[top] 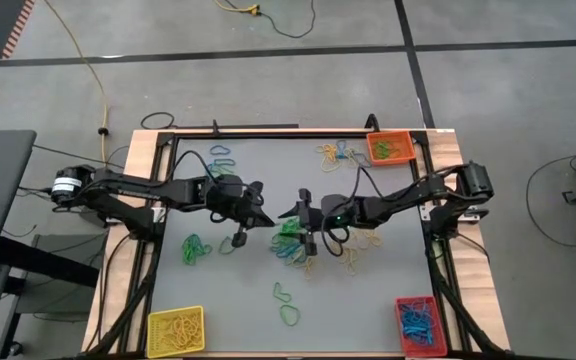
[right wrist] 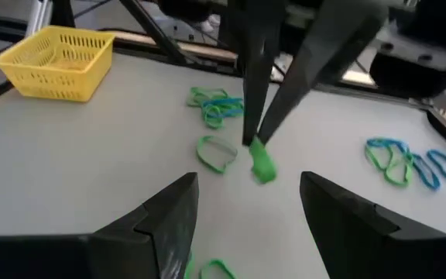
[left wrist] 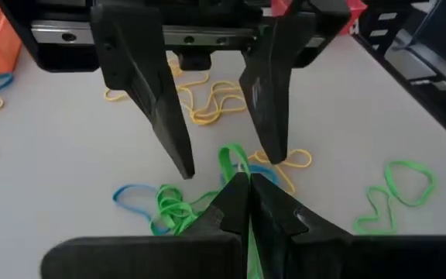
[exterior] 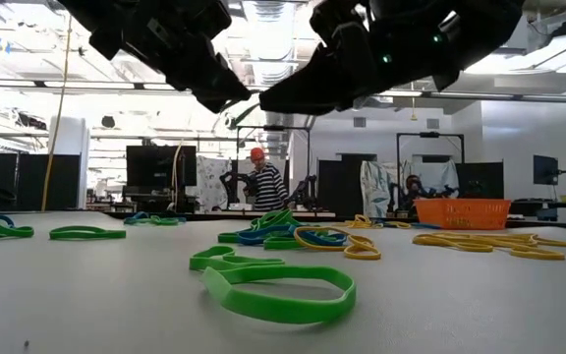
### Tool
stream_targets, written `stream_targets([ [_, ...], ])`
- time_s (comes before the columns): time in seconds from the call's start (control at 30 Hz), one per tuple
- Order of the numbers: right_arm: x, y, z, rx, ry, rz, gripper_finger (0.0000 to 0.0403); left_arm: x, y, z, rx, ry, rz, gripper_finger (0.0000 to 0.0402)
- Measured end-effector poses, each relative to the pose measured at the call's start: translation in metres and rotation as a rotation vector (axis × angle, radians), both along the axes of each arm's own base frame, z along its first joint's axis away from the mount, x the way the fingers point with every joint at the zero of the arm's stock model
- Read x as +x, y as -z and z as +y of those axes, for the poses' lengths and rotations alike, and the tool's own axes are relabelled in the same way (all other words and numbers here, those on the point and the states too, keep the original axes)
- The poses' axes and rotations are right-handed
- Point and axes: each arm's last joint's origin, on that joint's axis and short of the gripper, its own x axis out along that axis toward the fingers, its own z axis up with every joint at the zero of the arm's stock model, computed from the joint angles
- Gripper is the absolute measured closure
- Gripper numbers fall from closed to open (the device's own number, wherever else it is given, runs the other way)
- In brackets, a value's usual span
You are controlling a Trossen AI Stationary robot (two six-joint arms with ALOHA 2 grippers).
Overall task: Sort rubber bands into baskets
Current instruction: Put the green rubber band into the orange bin
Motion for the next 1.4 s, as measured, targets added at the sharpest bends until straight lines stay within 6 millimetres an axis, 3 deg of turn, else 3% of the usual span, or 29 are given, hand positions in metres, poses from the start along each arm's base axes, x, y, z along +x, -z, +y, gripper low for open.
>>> stream_targets([
  [0.23, 0.004, -0.007, -0.003, -0.004, 0.008, -0.021, 0.0218, 0.000, -0.001, -0.002, -0.022, 0.013, -0.003, 0.0401],
  [0.7, 0.004, -0.005, -0.004, -0.040, 0.003, -0.005, 0.0385, 0.001, -0.001, -0.003, -0.010, -0.004, -0.002, 0.0401],
  [1.1, 0.003, -0.004, -0.006, -0.068, 0.074, 0.011, 0.0385, 0.001, 0.000, 0.000, 0.041, -0.094, 0.006, 0.0397],
  [1.4, -0.001, 0.000, -0.022, -0.071, 0.221, 0.089, 0.0386, 0.001, 0.001, 0.003, 0.136, -0.189, 0.010, 0.0305],
])
